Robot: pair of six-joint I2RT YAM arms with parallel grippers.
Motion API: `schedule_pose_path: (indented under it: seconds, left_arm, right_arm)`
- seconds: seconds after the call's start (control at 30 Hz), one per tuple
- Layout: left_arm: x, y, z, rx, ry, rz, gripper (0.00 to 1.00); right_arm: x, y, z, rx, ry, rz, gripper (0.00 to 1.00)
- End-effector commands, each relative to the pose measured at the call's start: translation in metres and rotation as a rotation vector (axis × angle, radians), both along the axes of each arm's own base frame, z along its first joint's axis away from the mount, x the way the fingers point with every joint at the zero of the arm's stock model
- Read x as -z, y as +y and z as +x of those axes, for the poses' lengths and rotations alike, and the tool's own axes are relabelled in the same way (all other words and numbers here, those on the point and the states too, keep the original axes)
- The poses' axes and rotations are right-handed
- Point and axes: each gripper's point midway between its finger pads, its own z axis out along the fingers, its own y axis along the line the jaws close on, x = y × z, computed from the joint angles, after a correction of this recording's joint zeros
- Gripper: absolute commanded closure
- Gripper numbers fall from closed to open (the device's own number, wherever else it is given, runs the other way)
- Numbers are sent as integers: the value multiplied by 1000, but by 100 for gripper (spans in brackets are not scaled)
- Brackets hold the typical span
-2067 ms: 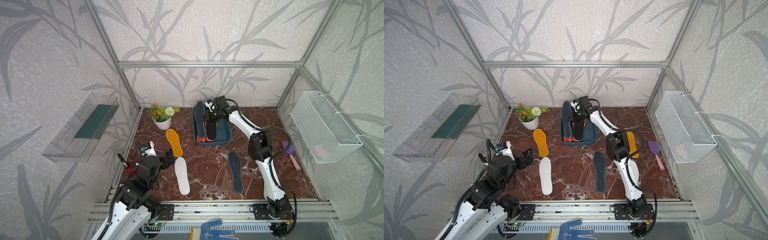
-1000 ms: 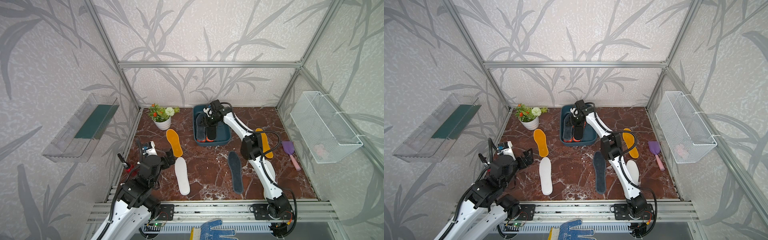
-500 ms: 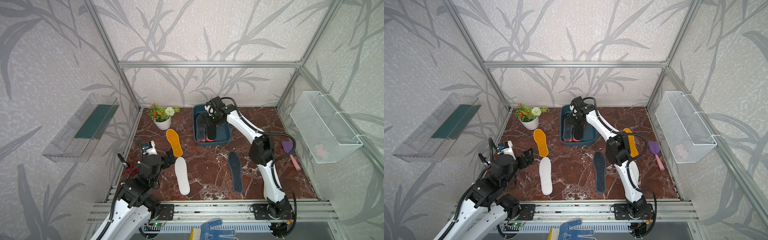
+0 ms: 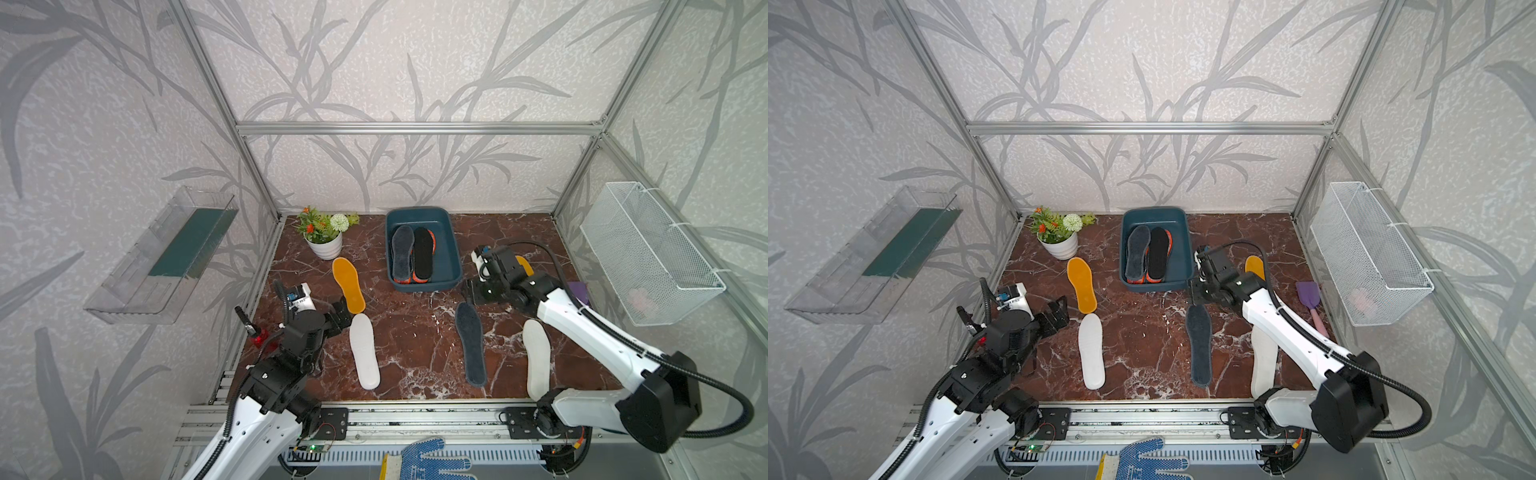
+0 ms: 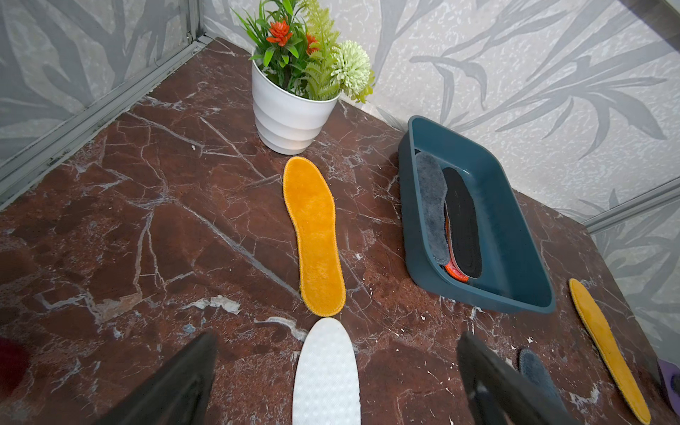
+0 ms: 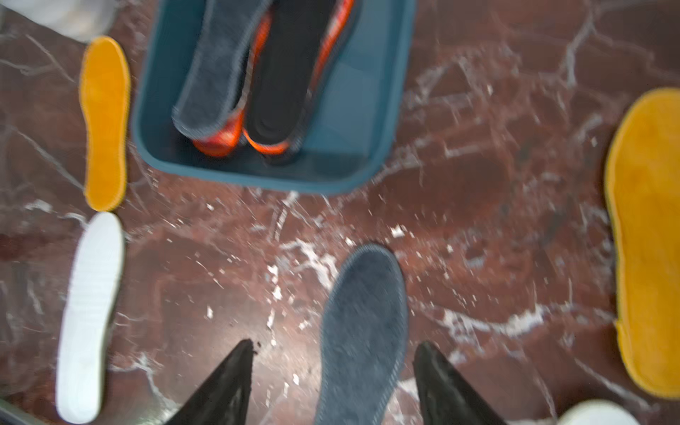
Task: Put the insoles into the storage box
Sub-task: Place the insole in the storage box, then pick up the insole from the center of the board.
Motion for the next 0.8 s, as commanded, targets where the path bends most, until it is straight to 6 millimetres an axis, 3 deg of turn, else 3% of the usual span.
schedule_pose_path:
  seconds: [0.0, 0.17, 0.4, 0.77]
  left_arm:
    - [10, 5, -1, -41, 3, -24, 1]
    - [11, 2, 3, -38, 9, -38, 1]
    - [8, 0, 3, -31, 0, -43, 1]
    - [8, -1, 4, -27, 0, -50, 1]
  right_arm:
    - [38, -32, -29, 121, 88, -51, 40]
    - [55, -39, -39, 155, 146, -80, 48]
    - [91, -27, -36, 144, 277, -100, 54]
    - [110, -18, -29, 152, 312, -91, 57]
